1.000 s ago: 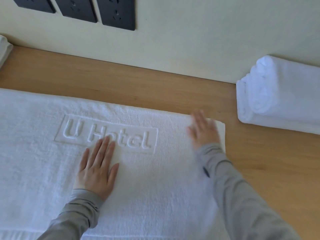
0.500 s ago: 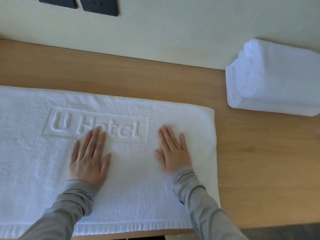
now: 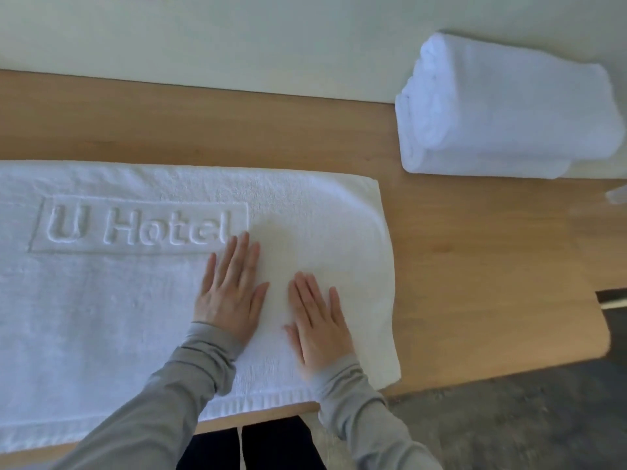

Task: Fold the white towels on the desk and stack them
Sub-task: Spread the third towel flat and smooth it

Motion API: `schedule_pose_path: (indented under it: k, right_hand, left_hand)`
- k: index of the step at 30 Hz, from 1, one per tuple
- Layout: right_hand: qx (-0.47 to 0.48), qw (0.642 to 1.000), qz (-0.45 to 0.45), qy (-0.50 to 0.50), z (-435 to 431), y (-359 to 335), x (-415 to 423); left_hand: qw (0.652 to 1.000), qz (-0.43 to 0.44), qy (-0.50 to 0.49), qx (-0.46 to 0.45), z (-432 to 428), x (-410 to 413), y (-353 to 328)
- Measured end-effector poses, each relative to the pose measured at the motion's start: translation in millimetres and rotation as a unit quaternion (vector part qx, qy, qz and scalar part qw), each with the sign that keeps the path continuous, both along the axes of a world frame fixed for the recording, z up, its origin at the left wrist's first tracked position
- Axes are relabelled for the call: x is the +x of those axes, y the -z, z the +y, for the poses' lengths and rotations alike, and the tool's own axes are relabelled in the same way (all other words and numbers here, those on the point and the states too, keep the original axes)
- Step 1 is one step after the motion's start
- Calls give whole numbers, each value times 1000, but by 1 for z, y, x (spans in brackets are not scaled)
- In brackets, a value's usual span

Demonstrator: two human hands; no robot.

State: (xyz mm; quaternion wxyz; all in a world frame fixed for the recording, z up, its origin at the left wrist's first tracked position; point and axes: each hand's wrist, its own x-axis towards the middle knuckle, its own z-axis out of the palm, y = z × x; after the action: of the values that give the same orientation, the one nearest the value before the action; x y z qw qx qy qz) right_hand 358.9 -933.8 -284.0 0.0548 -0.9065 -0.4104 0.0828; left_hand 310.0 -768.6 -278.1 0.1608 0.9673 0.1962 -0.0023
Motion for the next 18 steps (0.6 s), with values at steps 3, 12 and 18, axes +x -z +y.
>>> schedule_pose_path:
  k: [3, 12, 18]
  right_hand:
    - [-34, 998, 1, 54, -44, 9, -5]
    - [4, 981, 20, 192, -89, -15, 23]
    - [46, 995, 76, -54, 29, -6, 73]
  left_hand:
    - [1000, 23, 6, 16, -11, 12, 9]
    - [998, 32, 0, 51, -14, 12, 20]
    - [998, 30, 0, 52, -14, 13, 18]
